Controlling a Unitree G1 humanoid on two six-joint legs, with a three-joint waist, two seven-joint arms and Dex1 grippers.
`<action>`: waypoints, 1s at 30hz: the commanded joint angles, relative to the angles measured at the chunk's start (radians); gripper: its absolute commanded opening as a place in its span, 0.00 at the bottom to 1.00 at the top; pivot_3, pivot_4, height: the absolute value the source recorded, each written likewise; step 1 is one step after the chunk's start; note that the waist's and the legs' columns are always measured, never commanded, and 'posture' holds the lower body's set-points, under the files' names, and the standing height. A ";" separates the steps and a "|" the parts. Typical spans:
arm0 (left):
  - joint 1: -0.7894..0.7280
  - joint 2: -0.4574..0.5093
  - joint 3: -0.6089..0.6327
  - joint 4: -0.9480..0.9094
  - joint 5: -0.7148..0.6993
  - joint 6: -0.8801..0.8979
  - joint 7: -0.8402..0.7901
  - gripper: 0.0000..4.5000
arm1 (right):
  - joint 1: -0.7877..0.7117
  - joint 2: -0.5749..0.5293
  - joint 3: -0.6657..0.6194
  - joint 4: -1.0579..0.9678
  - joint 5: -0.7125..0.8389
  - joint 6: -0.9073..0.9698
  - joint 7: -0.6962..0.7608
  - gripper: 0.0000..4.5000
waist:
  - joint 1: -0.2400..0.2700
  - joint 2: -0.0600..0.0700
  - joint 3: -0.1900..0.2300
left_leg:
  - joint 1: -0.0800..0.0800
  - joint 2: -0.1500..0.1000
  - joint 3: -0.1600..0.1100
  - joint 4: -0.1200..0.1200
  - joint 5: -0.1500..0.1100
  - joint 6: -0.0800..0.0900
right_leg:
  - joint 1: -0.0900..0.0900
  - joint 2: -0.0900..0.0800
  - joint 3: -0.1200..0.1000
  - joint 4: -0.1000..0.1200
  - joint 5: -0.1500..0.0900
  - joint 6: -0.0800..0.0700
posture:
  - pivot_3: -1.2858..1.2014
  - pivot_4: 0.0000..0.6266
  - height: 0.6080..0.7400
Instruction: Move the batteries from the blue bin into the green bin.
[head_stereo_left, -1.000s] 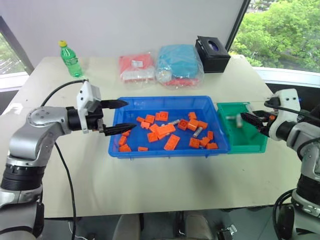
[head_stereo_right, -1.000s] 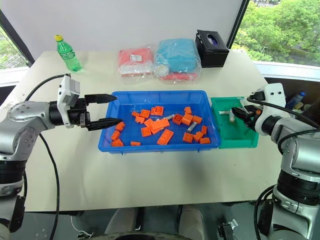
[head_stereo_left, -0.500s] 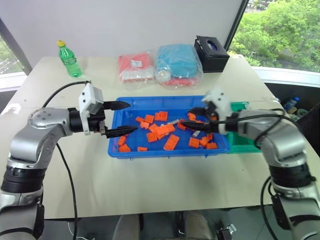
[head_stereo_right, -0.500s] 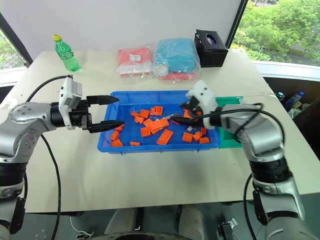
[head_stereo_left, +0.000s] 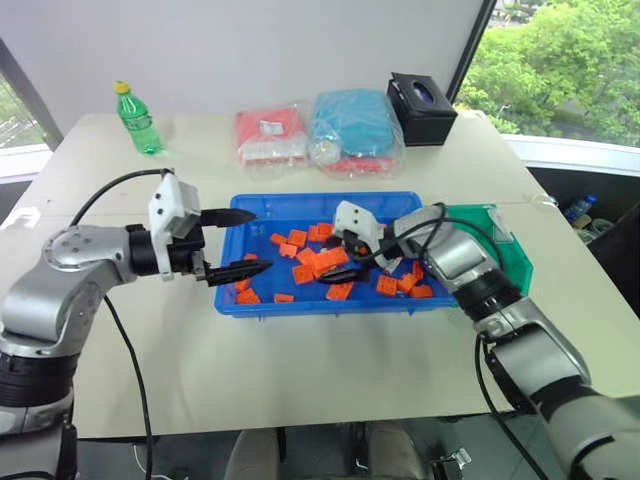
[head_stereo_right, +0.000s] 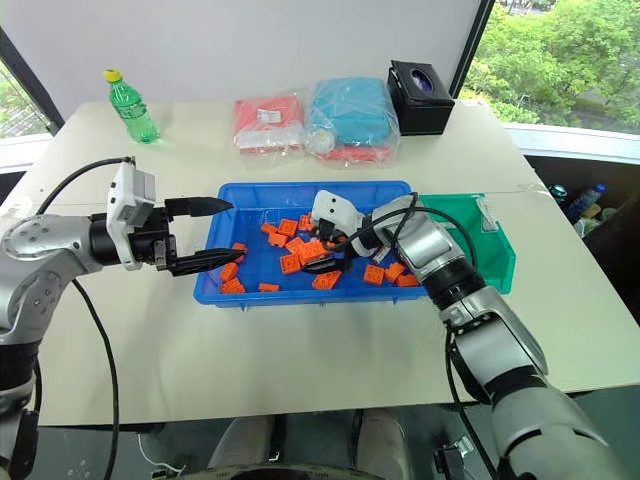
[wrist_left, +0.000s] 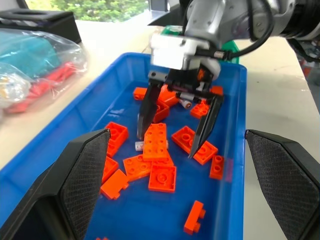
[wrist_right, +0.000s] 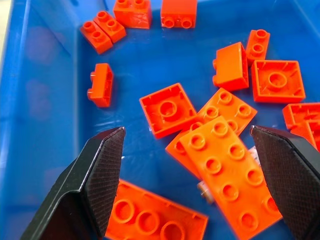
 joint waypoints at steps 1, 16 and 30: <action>0.020 0.023 0.055 -0.062 -0.028 0.018 0.024 1.00 | -0.087 0.044 -0.017 0.159 -0.036 -0.081 0.019 0.92 | -0.005 0.000 0.000 | 0.000 0.000 0.000 0.000 0.000 0.000 | 0.000 0.000 0.000 0.001 0.000 0.000 | 0.52 0.24 0.88; 0.045 0.041 0.086 -0.094 -0.049 0.033 0.059 1.00 | -0.145 0.111 -0.087 0.368 -0.082 -0.181 0.100 0.28 | -0.020 0.001 0.000 | 0.003 0.000 -0.001 -0.001 0.000 0.000 | 0.001 0.000 0.000 0.005 0.000 0.000 | 0.52 0.24 0.88; 0.001 0.010 0.040 -0.059 -0.042 0.013 0.058 1.00 | -0.058 0.387 -0.108 0.062 -0.090 0.072 -0.200 0.51 | -0.017 0.000 0.000 | 0.004 0.000 -0.002 -0.002 0.000 -0.001 | 0.002 0.000 0.000 0.006 0.000 0.000 | 0.52 0.24 0.88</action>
